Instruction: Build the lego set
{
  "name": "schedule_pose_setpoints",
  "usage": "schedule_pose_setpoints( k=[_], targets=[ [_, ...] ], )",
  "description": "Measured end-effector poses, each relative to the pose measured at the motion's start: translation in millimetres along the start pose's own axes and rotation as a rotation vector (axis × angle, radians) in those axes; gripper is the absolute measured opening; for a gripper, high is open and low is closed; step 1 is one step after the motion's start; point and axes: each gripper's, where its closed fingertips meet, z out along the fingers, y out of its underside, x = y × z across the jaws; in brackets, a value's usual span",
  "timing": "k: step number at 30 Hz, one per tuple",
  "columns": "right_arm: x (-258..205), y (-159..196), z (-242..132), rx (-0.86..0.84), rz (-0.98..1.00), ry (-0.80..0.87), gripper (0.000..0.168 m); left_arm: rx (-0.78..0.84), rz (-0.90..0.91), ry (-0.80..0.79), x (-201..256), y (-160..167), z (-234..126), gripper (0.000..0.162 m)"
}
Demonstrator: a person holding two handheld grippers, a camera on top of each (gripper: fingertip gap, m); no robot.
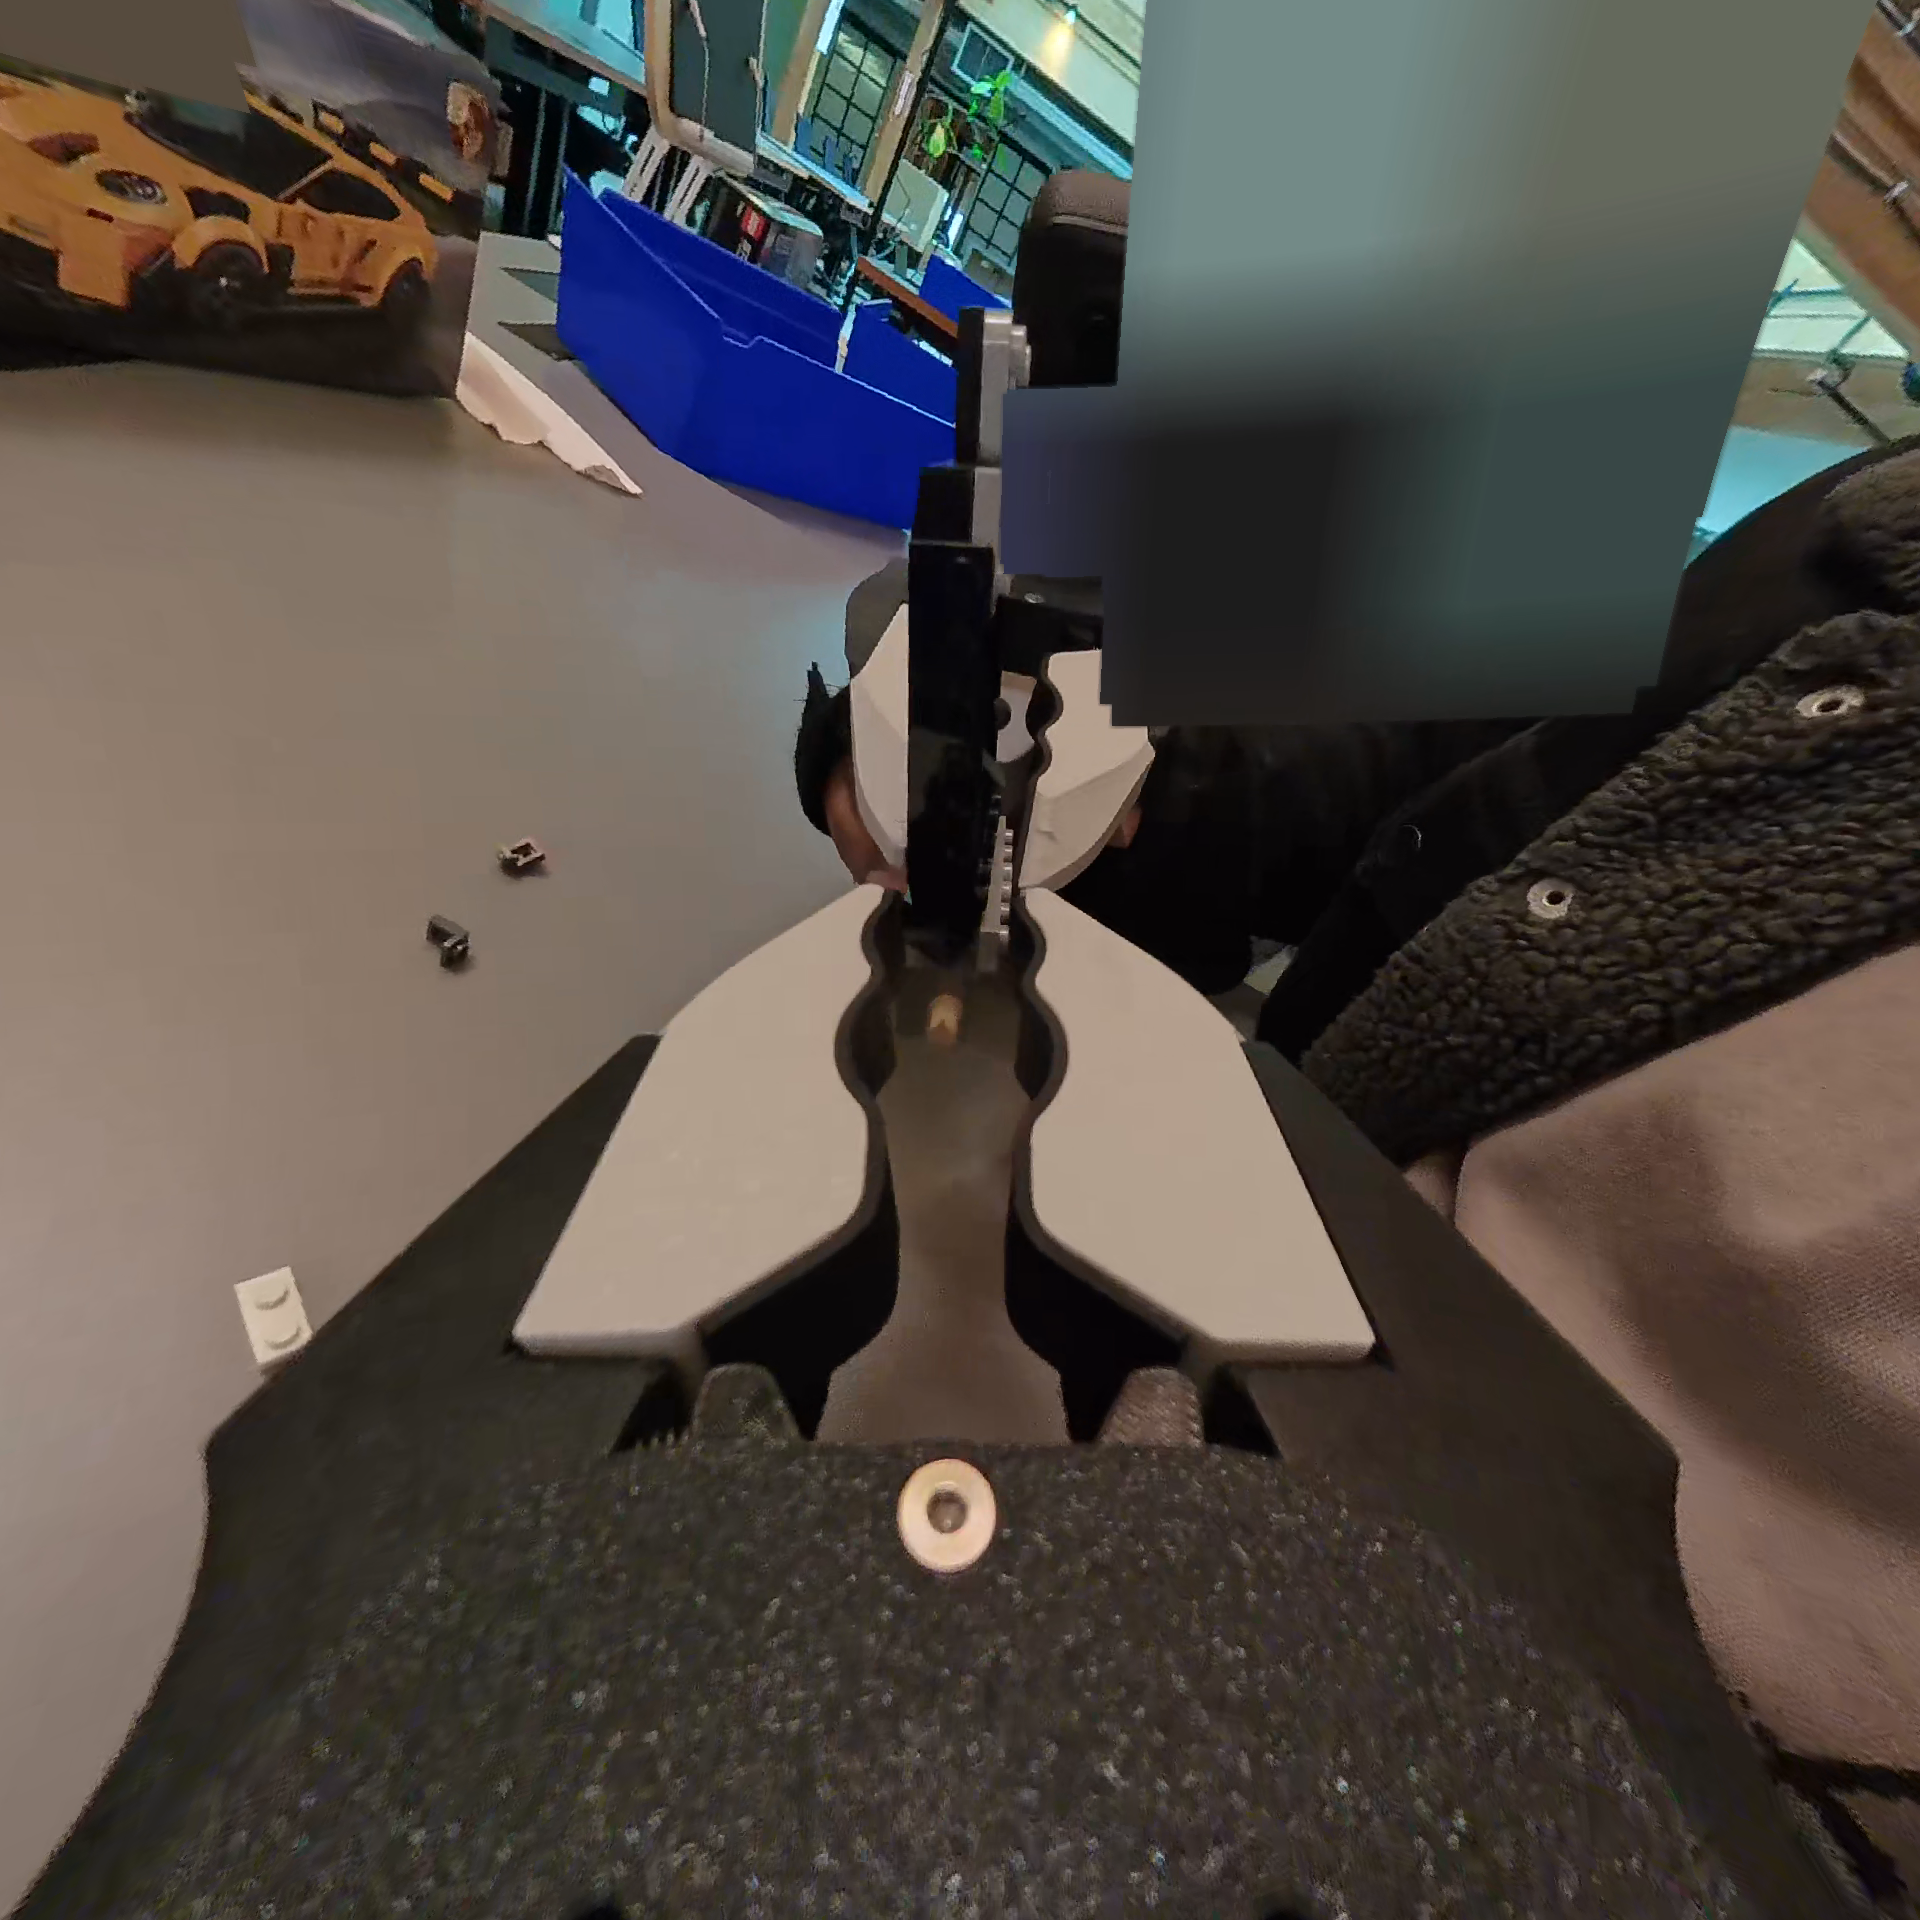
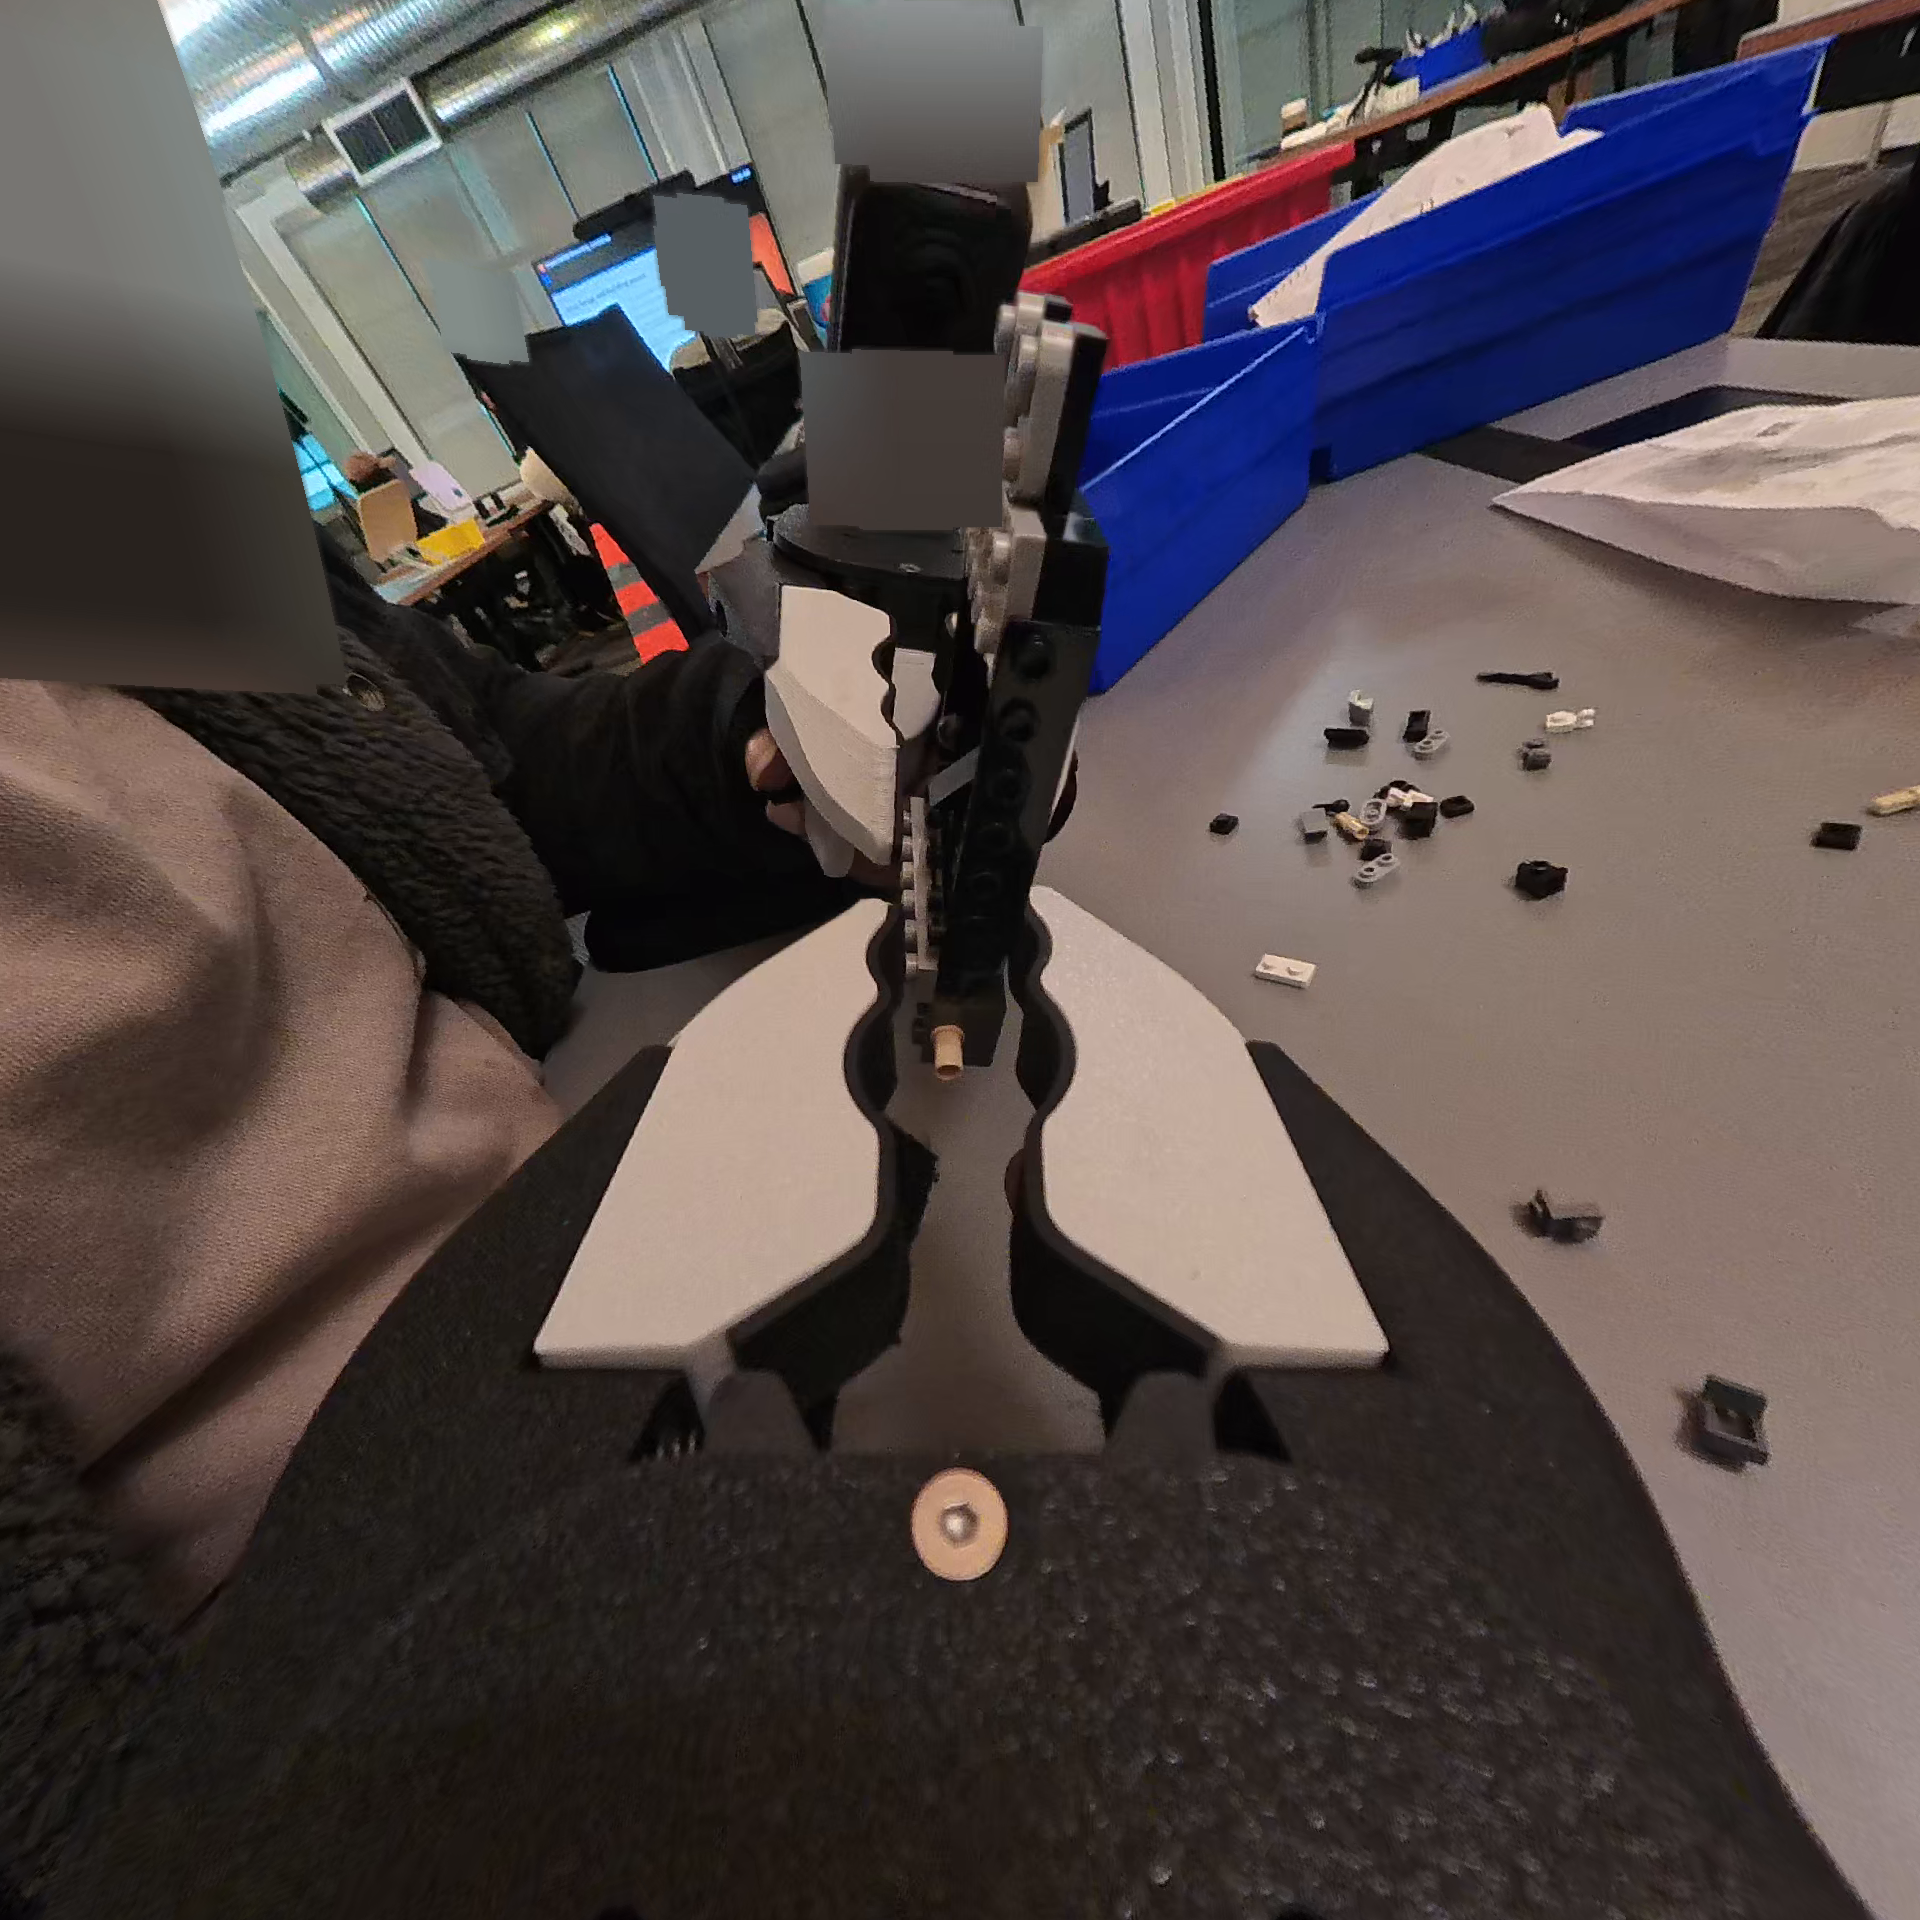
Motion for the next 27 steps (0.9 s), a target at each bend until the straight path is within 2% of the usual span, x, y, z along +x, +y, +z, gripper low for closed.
schedule_pose_setpoints(
  k=[5,20,25,27],
  targets=[
    [-3.4,-4.8,-0.7,0.020,-0.023,0.003,0.018,-0.012,0.070,-0.026,3.4,-3.3,-1.4,0.019],
    [-0.3,1.1,-3.0,0.007,-0.034,0.015,0.018,-0.011,0.075,-0.034,-0.2,1.5,1.5,0.019],
    [-5.2,1.3,-4.0,0.035,-0.014,-0.042,0.018,-0.029,0.209,-0.060,4.2,1.6,2.0,0.019],
    [-9.0,-4.8,-7.4,0.087,-0.010,-0.074,0.018,-0.053,0.273,-0.071,7.8,3.7,2.9,0.026]
  ],
)
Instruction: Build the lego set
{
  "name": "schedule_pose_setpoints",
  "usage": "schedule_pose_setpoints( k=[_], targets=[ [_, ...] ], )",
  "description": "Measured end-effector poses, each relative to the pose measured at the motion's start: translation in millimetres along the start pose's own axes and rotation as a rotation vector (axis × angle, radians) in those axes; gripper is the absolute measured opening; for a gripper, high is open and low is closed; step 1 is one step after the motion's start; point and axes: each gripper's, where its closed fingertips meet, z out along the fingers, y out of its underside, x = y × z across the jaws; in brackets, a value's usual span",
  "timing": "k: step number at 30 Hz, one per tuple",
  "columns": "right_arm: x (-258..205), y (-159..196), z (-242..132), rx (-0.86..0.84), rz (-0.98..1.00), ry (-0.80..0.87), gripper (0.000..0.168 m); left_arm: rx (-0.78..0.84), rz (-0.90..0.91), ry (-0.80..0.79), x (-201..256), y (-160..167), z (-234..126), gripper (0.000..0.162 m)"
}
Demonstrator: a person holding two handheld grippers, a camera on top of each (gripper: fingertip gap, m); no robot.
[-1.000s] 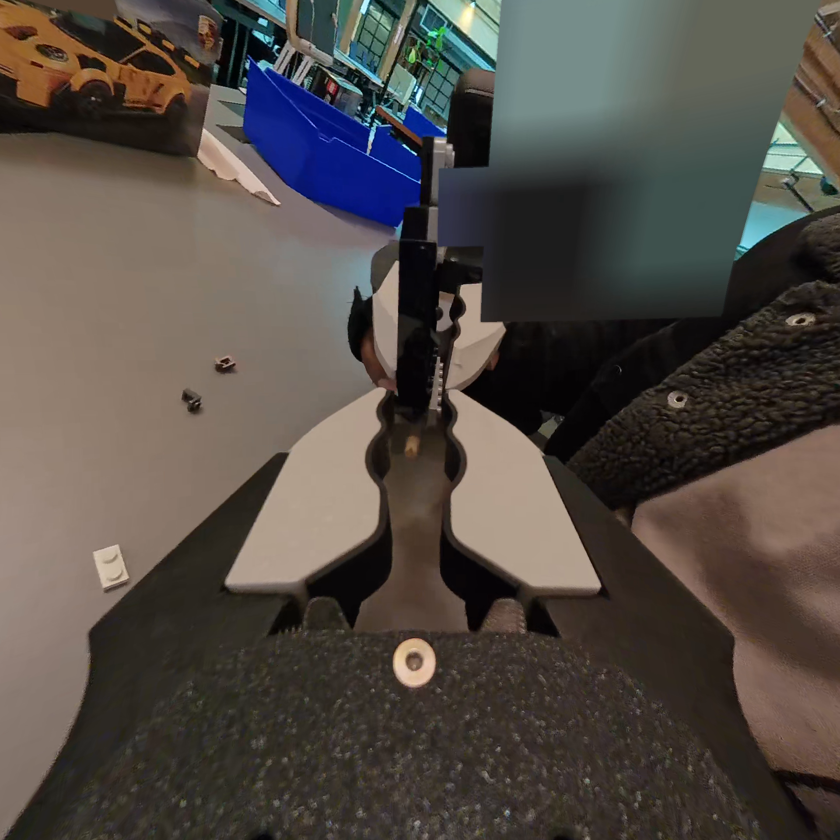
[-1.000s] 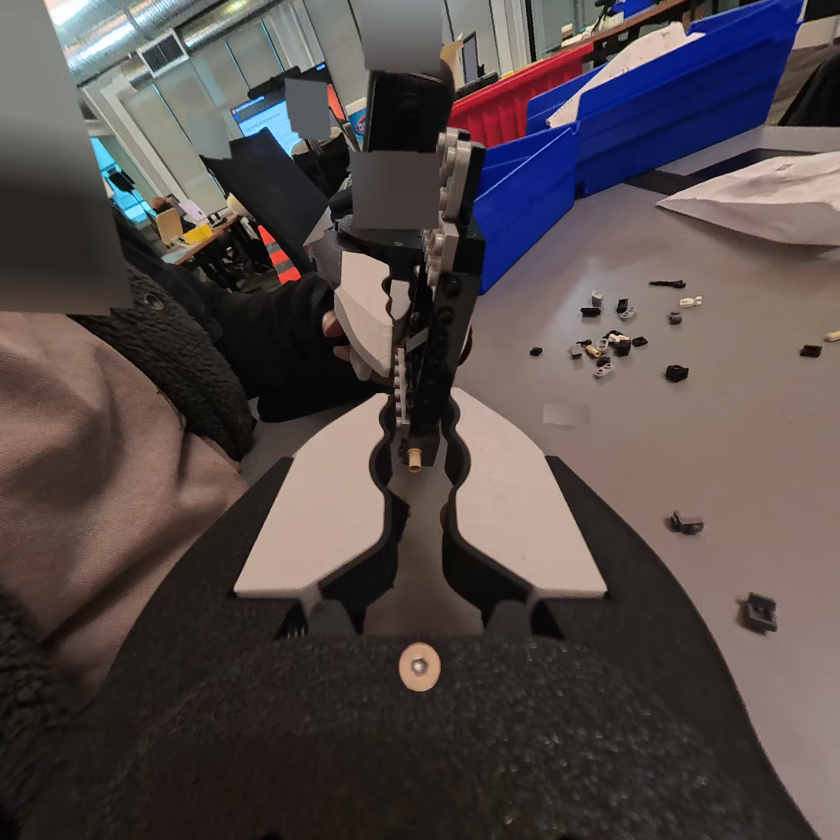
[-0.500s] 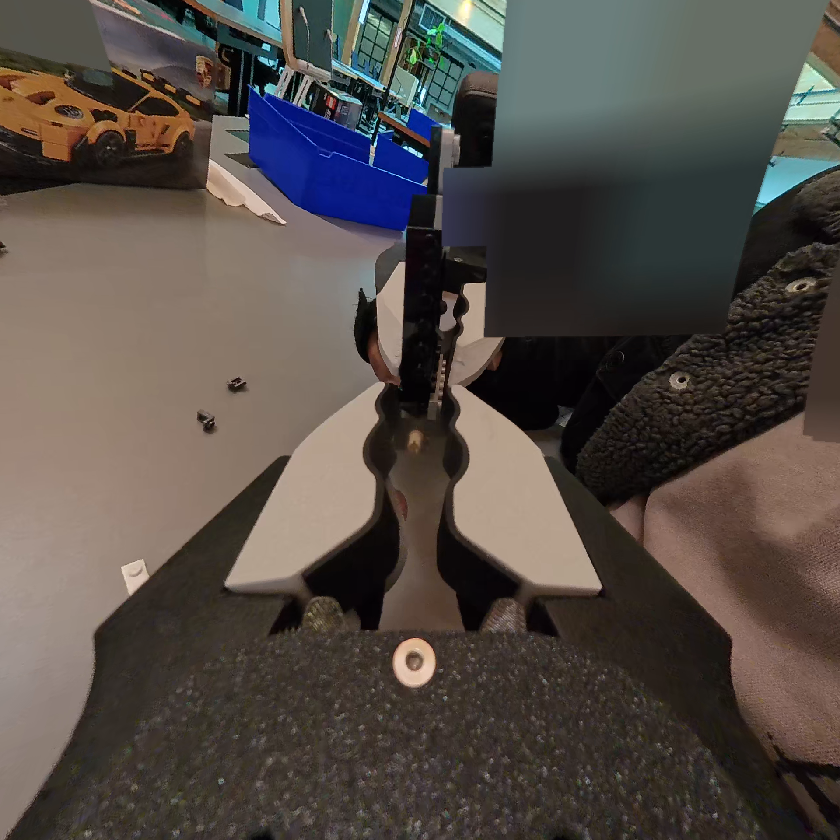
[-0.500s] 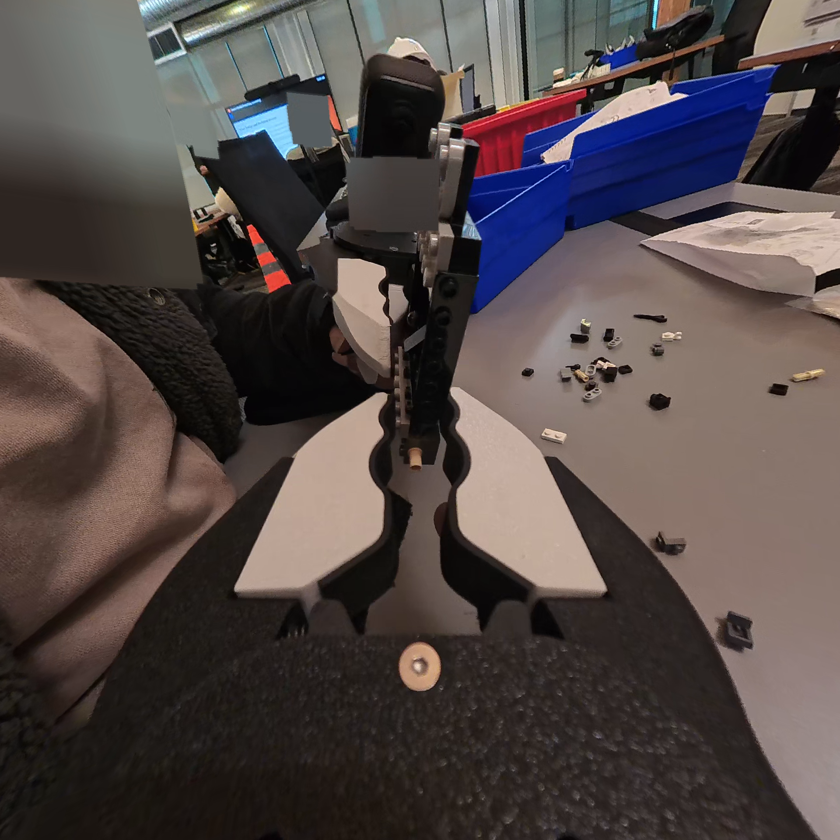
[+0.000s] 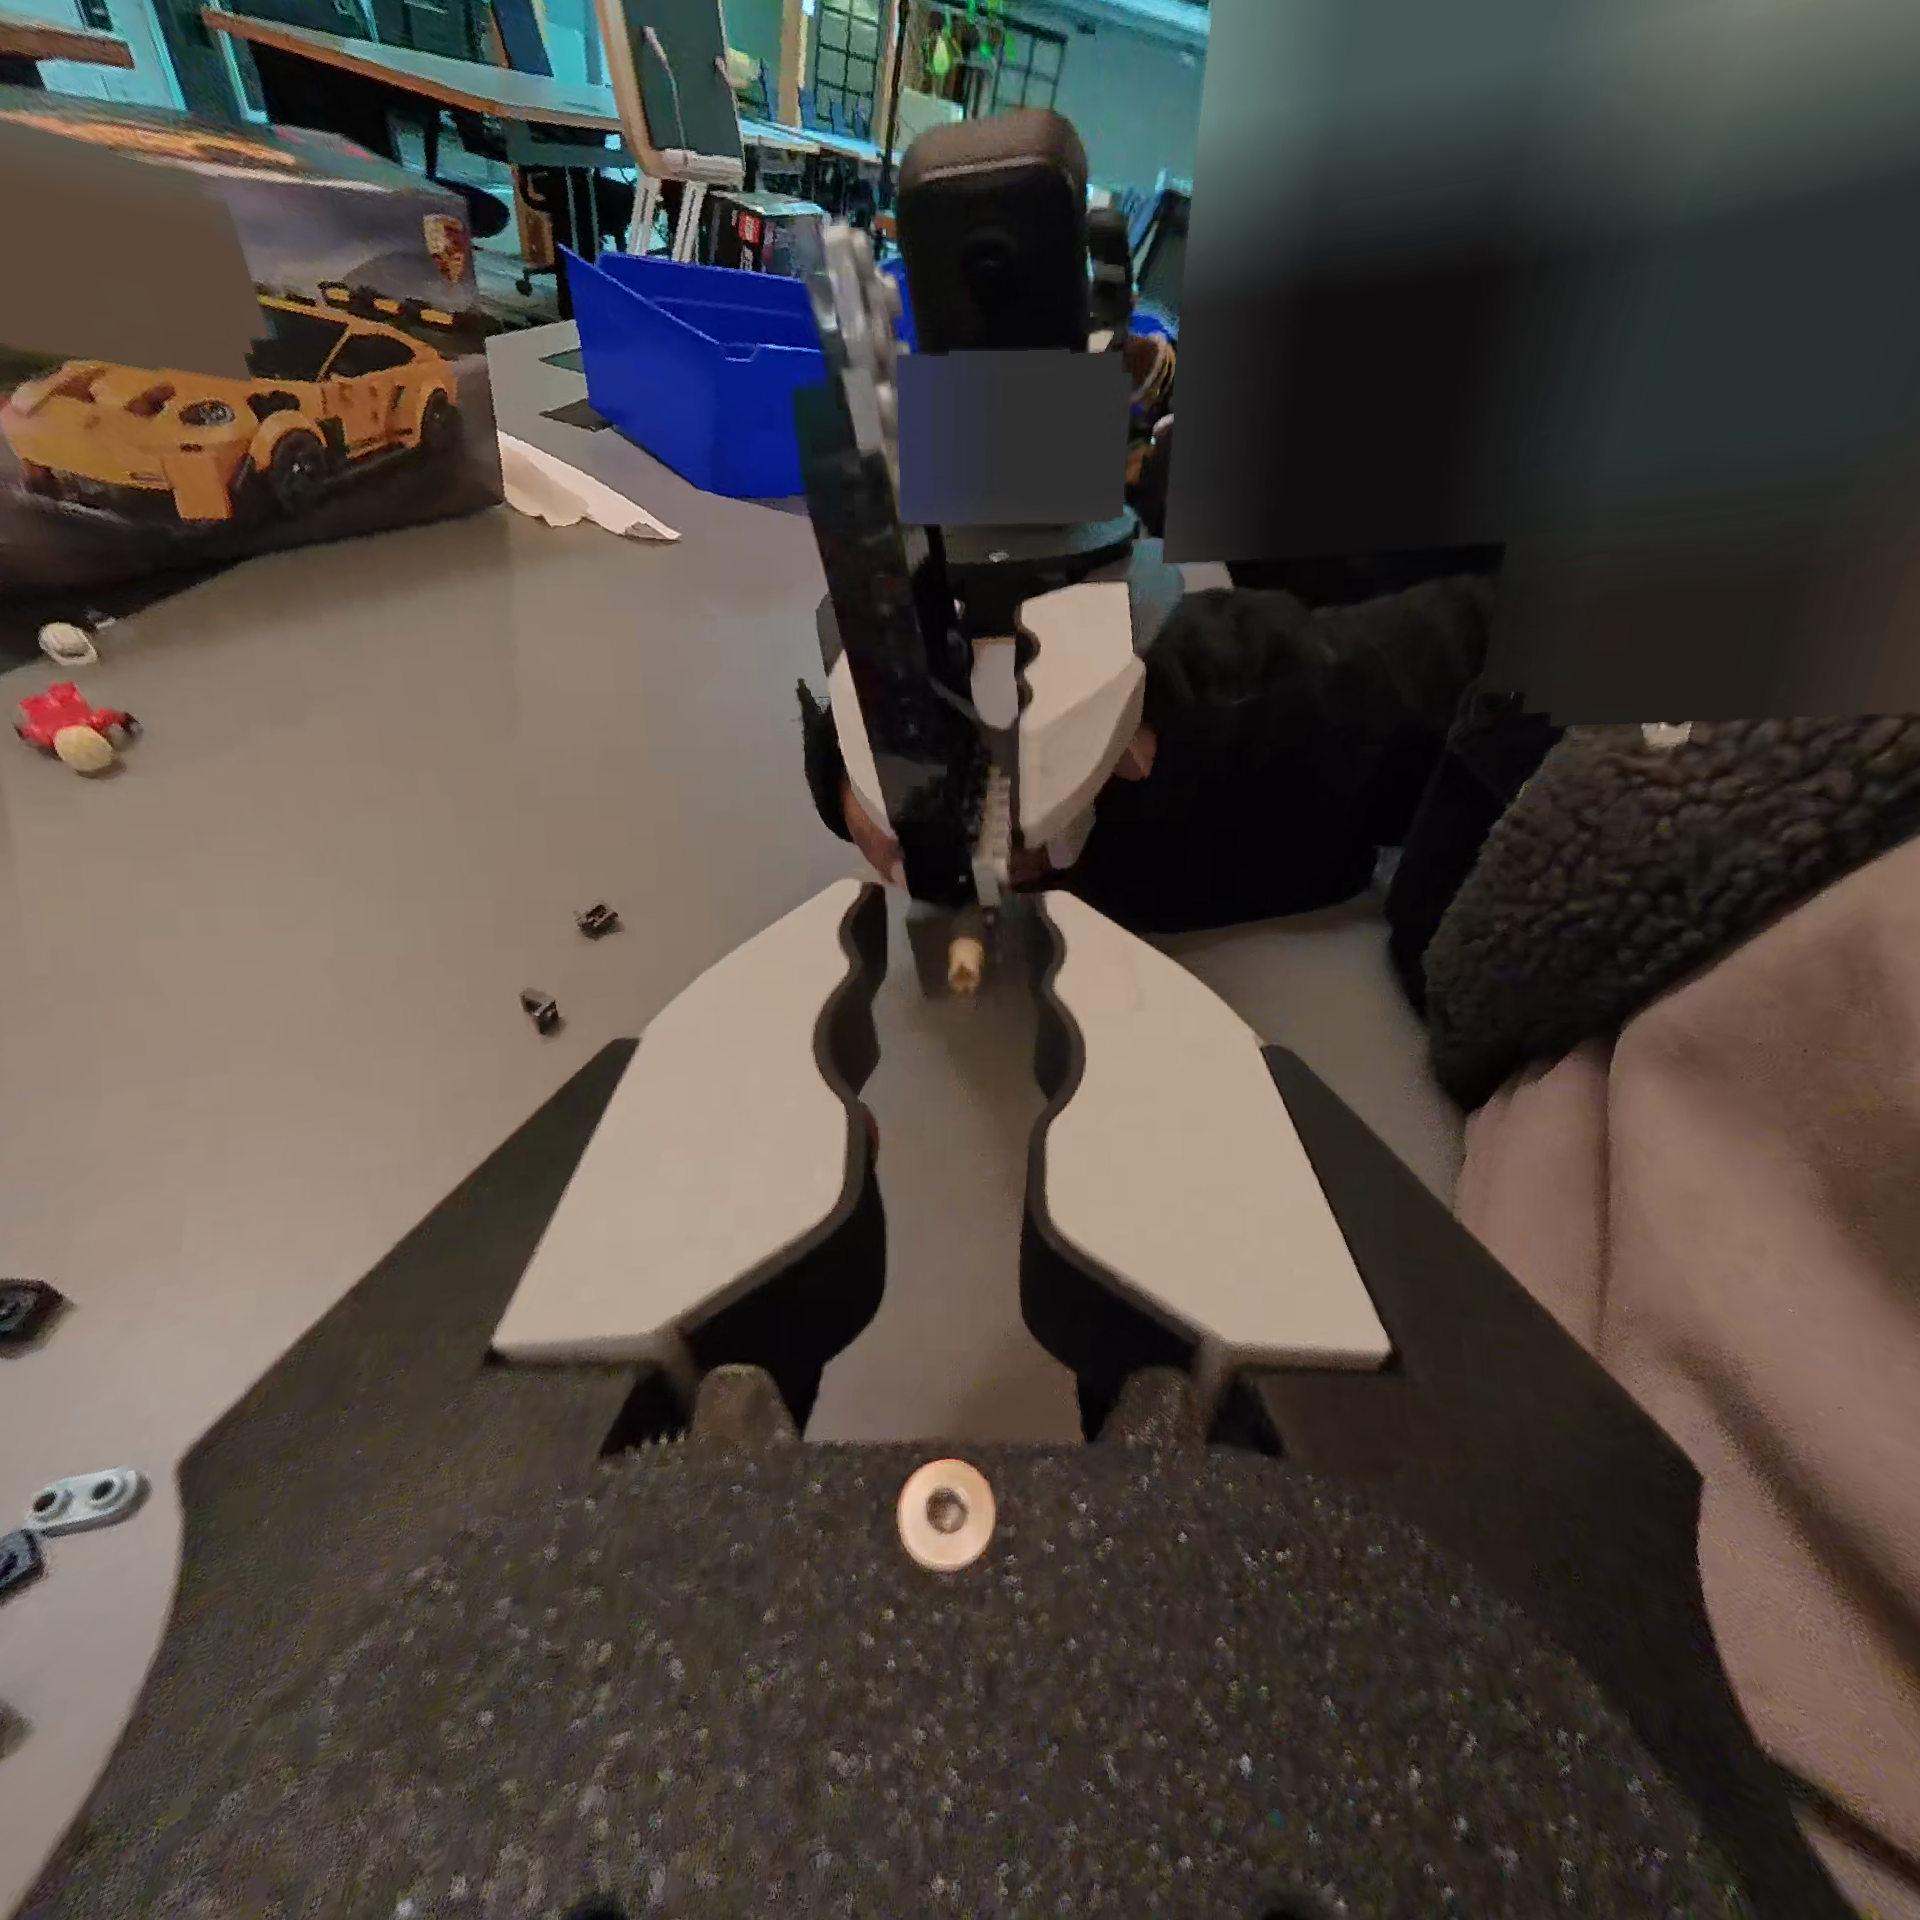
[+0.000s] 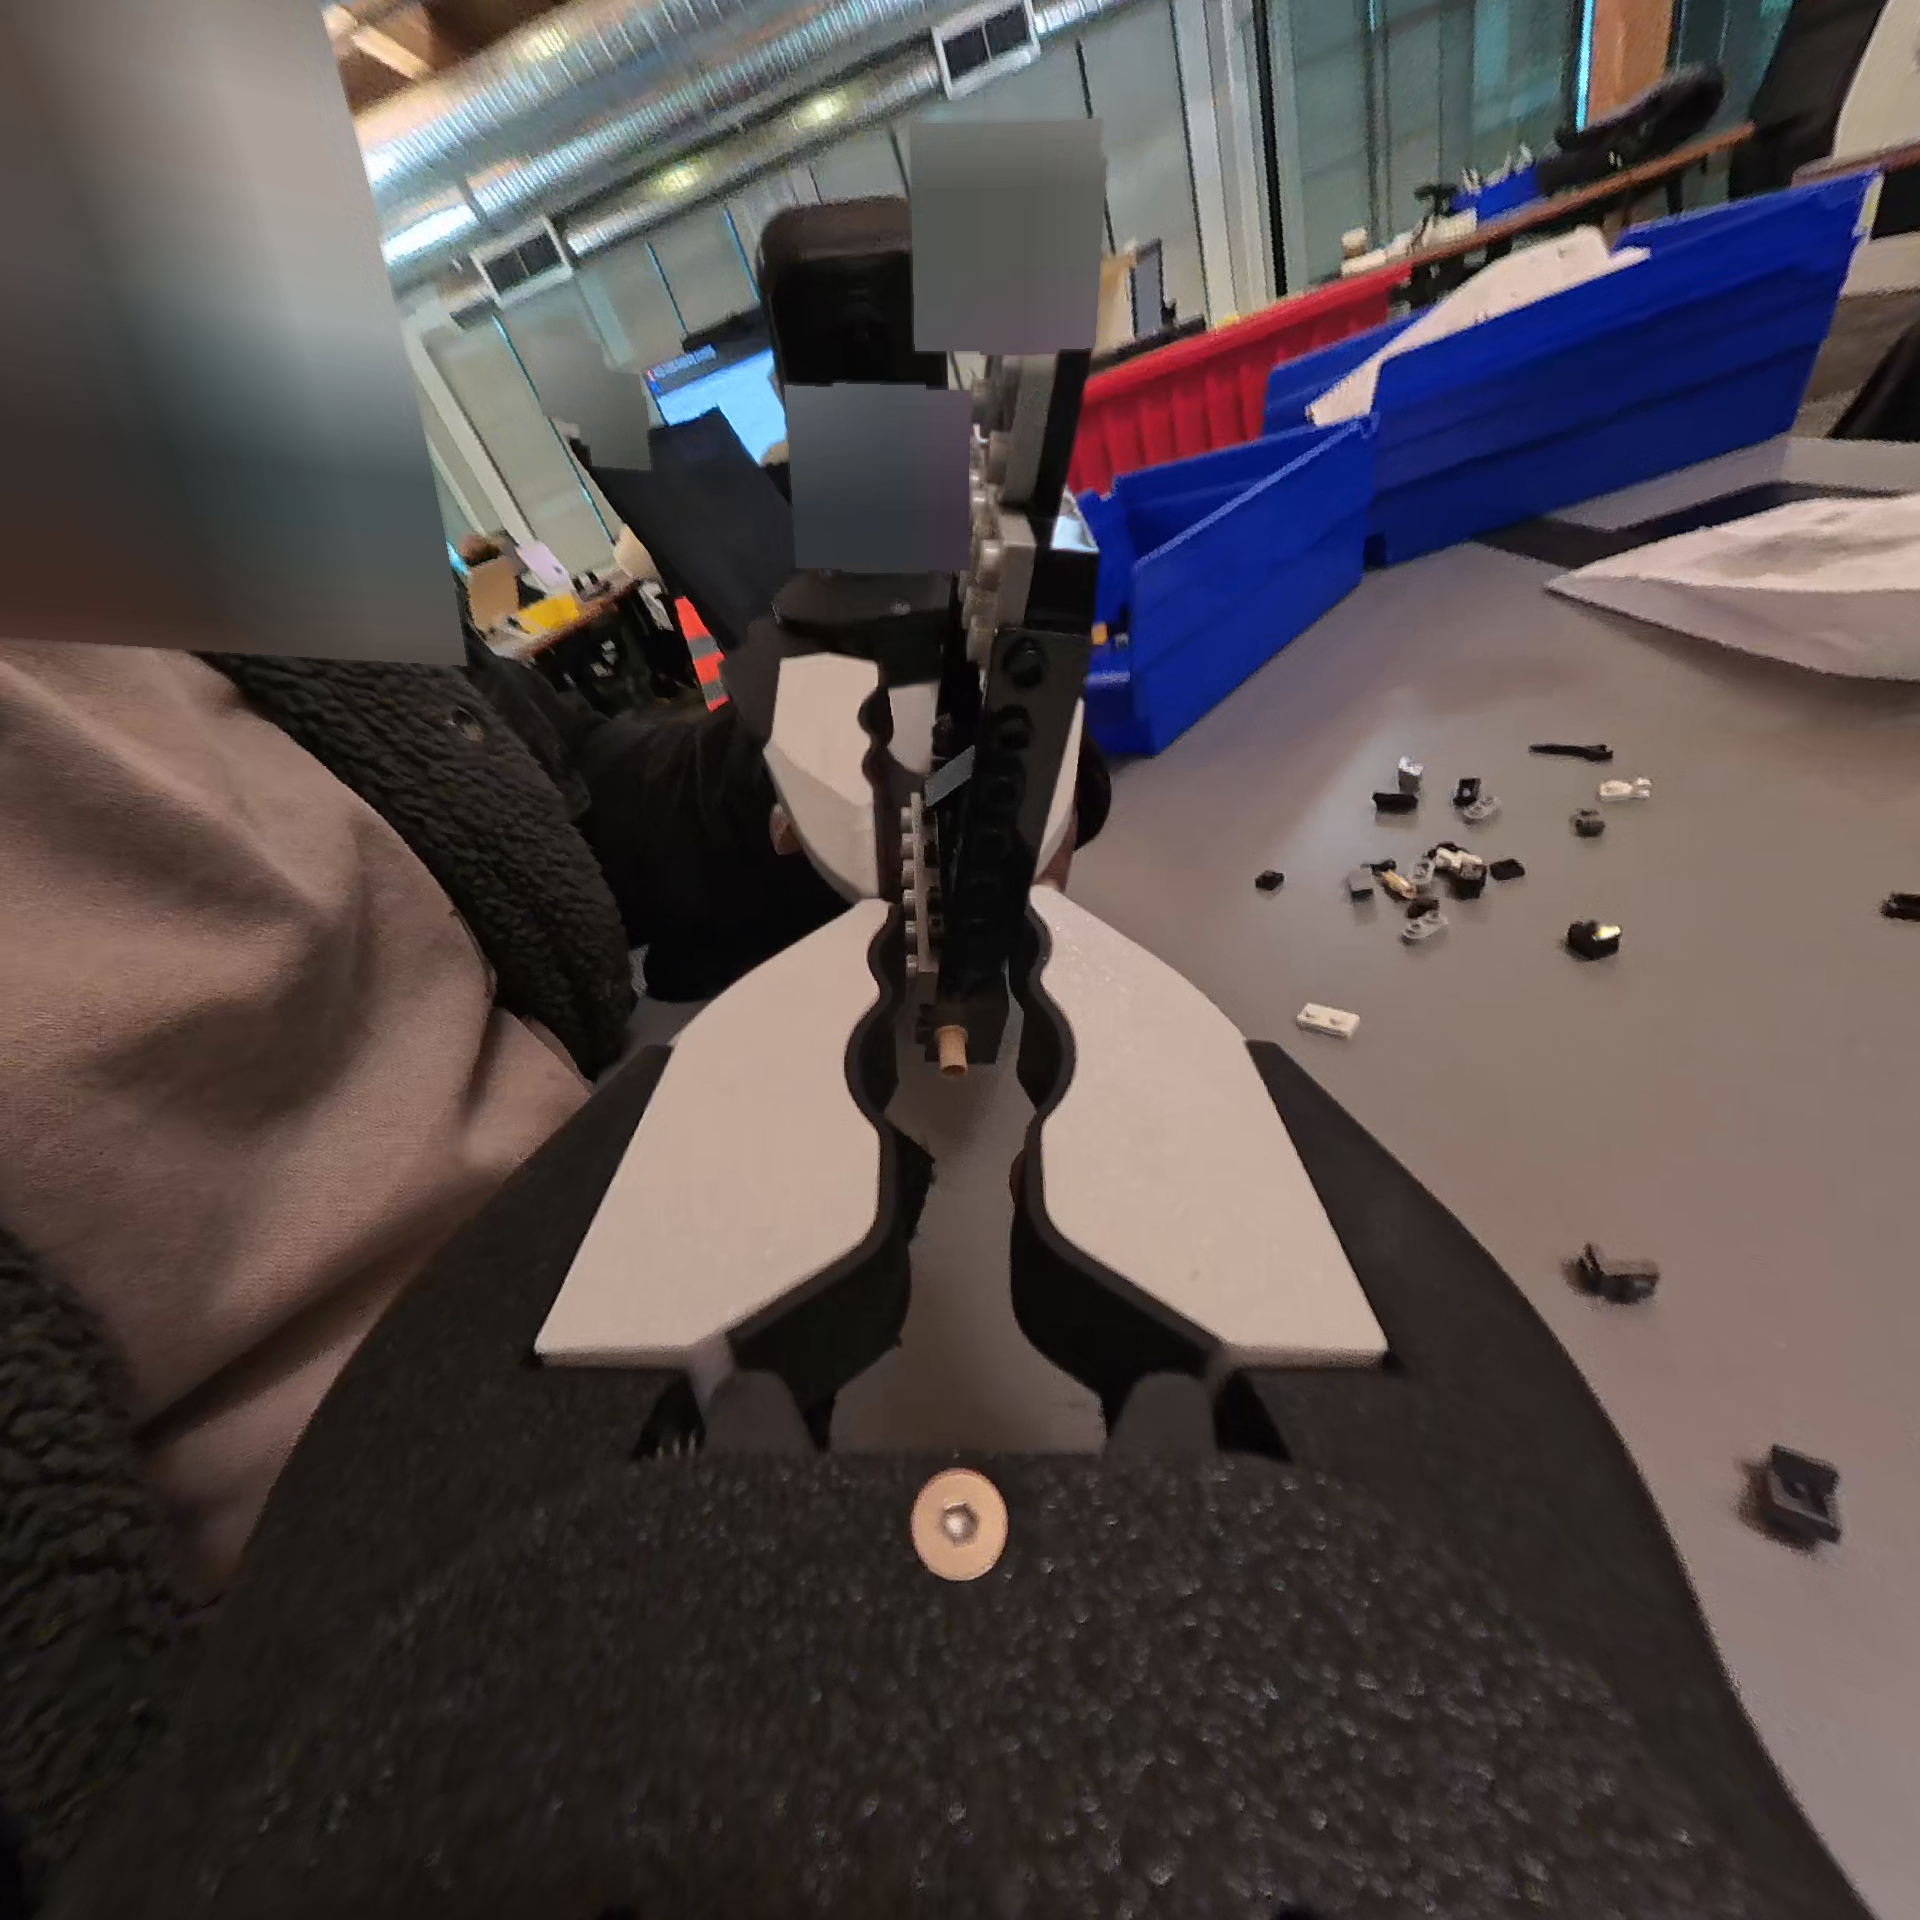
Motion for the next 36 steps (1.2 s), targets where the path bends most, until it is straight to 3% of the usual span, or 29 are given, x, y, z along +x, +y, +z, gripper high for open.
schedule_pose_setpoints(
  k=[16,19,21,36],
  targets=[
    [-14.9,-9.9,-0.3,0.114,-0.210,-0.031,0.018,-0.004,0.045,-0.011,14.7,-12.7,0.9,0.018],
    [-12.8,-6.6,1.5,0.093,-0.238,-0.011,0.019,-0.008,0.018,0.024,18.3,-10.6,2.9,0.031],
    [-14.0,-5.8,2.7,0.089,-0.242,-0.015,0.019,-0.004,0.034,-0.004,14.4,-9.9,3.0,0.020],
    [-8.8,-7.7,2.2,0.081,-0.202,0.007,0.022,0.001,0.017,-0.021,11.0,-10.1,4.3,0.019]
  ],
)
